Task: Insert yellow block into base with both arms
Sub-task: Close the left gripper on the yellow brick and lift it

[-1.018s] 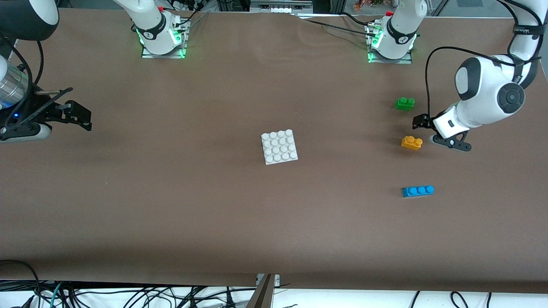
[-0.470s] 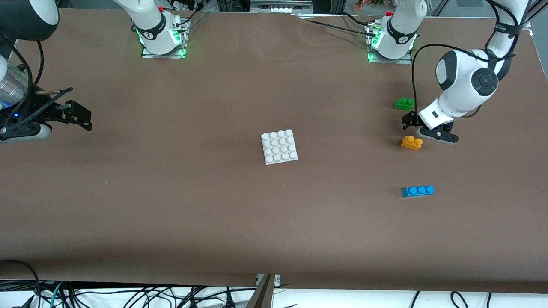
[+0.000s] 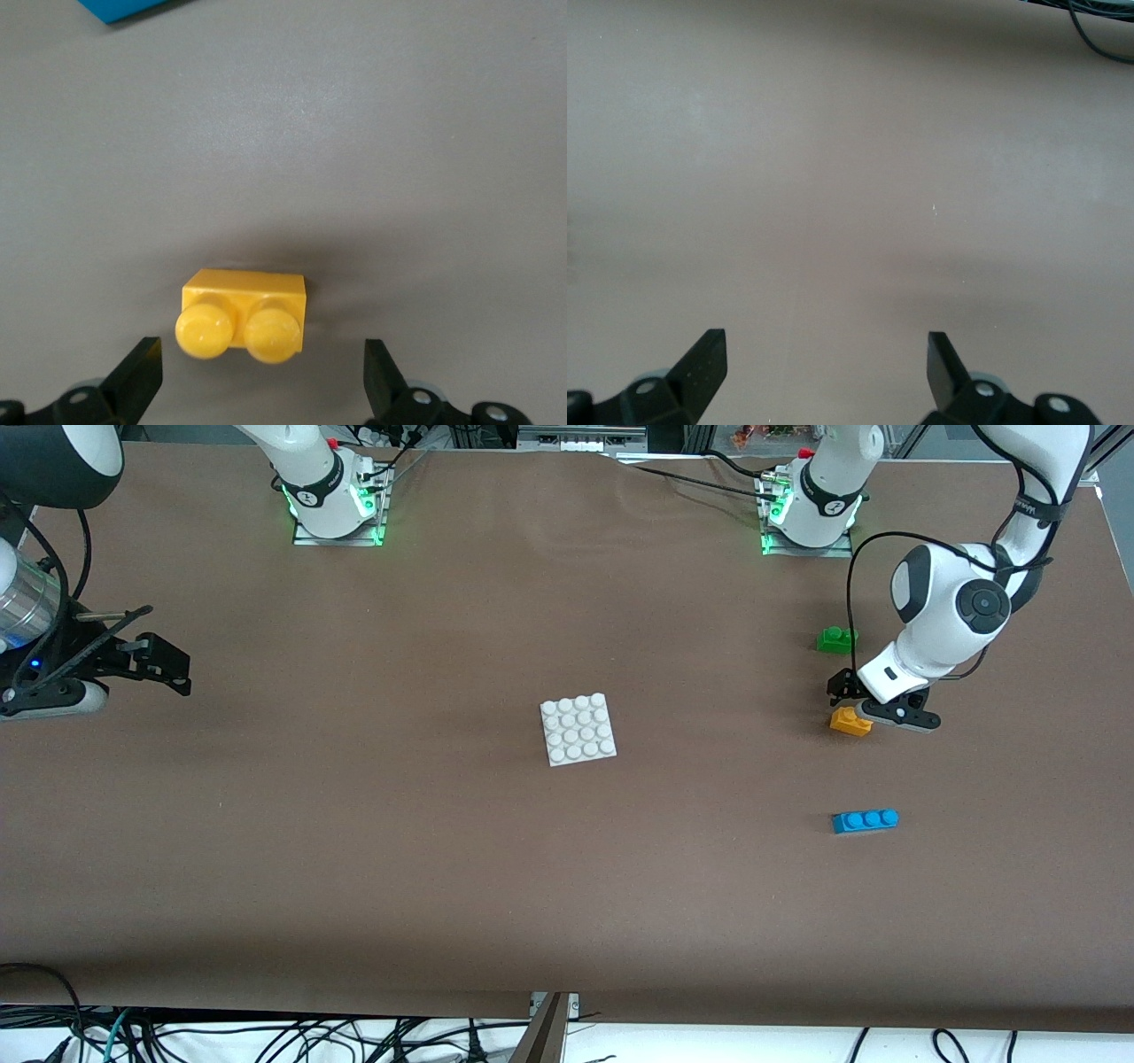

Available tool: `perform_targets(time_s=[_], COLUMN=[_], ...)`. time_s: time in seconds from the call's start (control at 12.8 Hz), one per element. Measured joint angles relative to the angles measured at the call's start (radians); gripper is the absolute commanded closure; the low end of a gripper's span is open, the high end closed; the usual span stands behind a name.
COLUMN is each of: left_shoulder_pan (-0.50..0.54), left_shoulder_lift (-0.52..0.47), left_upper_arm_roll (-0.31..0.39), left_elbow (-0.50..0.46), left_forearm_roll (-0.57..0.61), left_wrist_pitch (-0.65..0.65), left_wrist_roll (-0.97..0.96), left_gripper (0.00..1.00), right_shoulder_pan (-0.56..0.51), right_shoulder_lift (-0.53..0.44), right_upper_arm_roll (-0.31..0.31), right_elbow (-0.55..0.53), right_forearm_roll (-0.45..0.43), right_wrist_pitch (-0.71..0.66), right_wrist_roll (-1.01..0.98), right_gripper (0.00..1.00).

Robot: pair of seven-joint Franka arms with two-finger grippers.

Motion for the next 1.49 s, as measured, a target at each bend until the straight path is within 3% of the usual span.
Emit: perform_targets(time_s=[0.23, 0.63, 1.17, 1.25, 1.33, 1.41, 1.49], left_shoulder_pan=[0.000, 0.000, 0.000, 0.000, 0.000, 0.000, 0.000], left_shoulder_lift=[0.058, 0.071, 0.083, 0.083, 0.083, 0.083, 0.083], left_upper_arm_roll=[0.009, 0.014, 0.020, 0.021, 0.024, 0.025, 0.027], left_elbow=[0.004, 0.015, 0.024, 0.027, 0.031, 0.036, 0.044], left_forearm_roll=[0.000, 0.003, 0.017, 0.017, 0.017, 0.017, 0.017], left_wrist_pitch=[0.071, 0.073, 0.073, 0.073, 0.073, 0.073, 0.070], left_wrist_roll=[-0.001, -0.001, -0.001, -0.001, -0.001, -0.001, -0.001], left_gripper=[0.00, 0.03, 0.52, 0.62, 0.83, 0.95, 1.00], right_shoulder_pan=[0.000, 0.000, 0.000, 0.000, 0.000, 0.000, 0.000], right_shoulder_lift=[0.000, 0.000, 0.000, 0.000, 0.000, 0.000, 0.000], right_upper_arm_roll=[0.000, 0.001, 0.001, 0.001, 0.001, 0.001, 0.001], right_elbow=[0.000, 0.000, 0.000, 0.000, 0.000, 0.000, 0.000], right_forearm_roll=[0.000, 0.000, 0.000, 0.000, 0.000, 0.000, 0.000], right_wrist_pitch=[0.000, 0.000, 0.000, 0.000, 0.000, 0.000, 0.000], right_wrist_roll=[0.000, 0.000, 0.000, 0.000, 0.000, 0.000, 0.000], right_gripper=[0.00, 0.00, 0.00, 0.00, 0.00, 0.00, 0.00])
